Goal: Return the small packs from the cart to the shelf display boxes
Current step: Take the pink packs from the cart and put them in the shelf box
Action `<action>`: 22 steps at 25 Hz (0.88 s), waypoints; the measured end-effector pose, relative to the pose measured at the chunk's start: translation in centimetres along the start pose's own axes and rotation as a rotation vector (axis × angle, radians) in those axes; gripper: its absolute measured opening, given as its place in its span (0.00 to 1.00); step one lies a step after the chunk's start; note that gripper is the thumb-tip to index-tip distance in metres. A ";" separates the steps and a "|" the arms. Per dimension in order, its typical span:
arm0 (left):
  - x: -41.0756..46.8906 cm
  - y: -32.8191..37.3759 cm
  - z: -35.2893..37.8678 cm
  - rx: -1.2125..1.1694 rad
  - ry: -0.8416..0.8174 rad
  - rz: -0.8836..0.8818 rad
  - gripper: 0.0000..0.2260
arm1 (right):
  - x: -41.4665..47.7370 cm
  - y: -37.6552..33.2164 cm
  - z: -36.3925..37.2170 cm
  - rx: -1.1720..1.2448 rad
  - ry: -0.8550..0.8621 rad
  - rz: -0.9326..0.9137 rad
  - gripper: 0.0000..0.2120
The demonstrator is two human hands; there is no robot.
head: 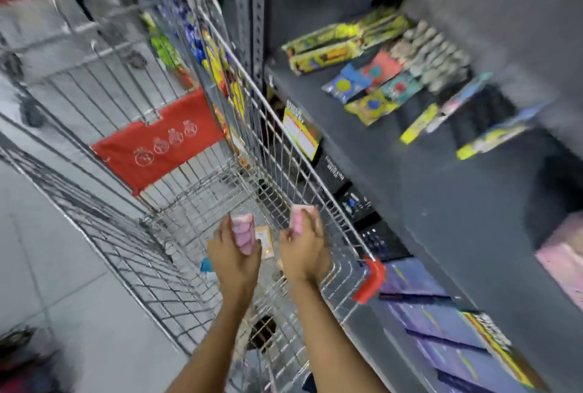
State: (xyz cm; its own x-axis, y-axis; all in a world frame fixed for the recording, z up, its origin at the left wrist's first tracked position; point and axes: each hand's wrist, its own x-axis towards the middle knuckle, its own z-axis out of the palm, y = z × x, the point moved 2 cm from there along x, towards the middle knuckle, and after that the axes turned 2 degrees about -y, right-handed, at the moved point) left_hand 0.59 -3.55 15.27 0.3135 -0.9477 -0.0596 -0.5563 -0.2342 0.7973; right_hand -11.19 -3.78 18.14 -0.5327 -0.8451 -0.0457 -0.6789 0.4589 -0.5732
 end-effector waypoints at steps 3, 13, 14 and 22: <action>0.8 5.2 -3.1 -0.162 0.009 0.084 0.23 | 0.8 -2.3 -5.5 0.055 0.087 -0.178 0.22; -2.0 22.6 -0.1 -0.185 -0.276 0.428 0.28 | 3.3 0.6 -21.6 0.115 0.398 -0.237 0.22; -2.9 24.8 0.7 -0.168 -0.305 0.481 0.27 | 3.8 1.7 -23.1 0.097 0.408 -0.206 0.22; -8.9 36.2 9.1 -0.158 -0.602 0.726 0.24 | 5.0 11.8 -33.6 -0.043 0.606 0.167 0.19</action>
State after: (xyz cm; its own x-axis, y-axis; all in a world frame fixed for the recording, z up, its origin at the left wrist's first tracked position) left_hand -29.27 -5.58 39.19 -0.5403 -0.8128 0.2178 -0.3347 0.4451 0.8306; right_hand -38.87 6.63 38.61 -0.8166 -0.4612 0.3472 -0.5747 0.5927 -0.5644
